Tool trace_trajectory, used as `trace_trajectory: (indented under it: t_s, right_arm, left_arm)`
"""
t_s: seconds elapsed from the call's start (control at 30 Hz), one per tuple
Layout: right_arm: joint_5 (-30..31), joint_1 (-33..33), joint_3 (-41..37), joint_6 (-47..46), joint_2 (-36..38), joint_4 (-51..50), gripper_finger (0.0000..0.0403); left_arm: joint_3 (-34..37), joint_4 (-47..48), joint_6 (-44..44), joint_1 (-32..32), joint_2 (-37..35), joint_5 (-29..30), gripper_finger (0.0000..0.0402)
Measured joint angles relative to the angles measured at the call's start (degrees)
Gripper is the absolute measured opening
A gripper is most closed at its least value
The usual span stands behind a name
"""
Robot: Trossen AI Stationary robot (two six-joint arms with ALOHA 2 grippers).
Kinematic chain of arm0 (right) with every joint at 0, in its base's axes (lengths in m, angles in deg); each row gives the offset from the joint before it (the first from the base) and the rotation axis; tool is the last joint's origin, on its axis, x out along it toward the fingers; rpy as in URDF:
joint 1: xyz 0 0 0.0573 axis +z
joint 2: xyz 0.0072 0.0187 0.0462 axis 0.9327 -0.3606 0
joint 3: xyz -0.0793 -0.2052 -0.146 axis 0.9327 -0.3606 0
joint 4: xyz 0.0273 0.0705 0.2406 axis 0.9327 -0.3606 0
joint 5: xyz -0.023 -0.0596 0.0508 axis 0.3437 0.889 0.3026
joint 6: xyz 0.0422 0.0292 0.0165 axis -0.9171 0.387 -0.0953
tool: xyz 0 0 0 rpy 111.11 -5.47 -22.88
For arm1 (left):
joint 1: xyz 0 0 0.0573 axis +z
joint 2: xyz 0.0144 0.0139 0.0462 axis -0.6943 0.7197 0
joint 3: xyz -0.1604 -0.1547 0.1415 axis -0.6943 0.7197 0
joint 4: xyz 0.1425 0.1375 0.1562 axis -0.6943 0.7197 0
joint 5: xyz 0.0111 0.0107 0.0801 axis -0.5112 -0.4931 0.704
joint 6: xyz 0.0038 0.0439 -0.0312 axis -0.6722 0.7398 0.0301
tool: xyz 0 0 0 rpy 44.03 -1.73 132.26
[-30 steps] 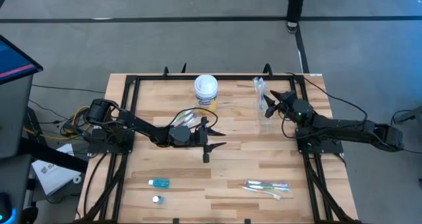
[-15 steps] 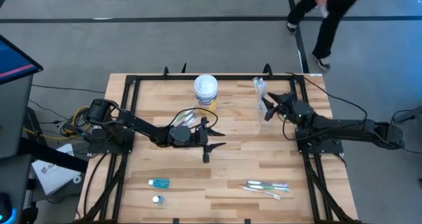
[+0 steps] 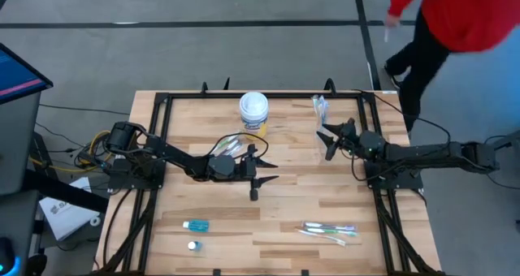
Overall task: Pick & Place toothbrushing station
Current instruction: Put the bottom purple toothbrush into the transparent organizer
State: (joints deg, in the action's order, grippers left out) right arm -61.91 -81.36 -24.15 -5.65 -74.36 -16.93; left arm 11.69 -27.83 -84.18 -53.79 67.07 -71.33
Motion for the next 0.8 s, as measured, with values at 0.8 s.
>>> trace_trajectory:
  t_s: [0.8]
  right_arm:
    - [-4.5,27.4,1.7,-1.3,-0.1,-3.0,0.0167]
  left_arm:
    - [0.0,0.2,0.0,0.0,0.0,0.0,0.0142]
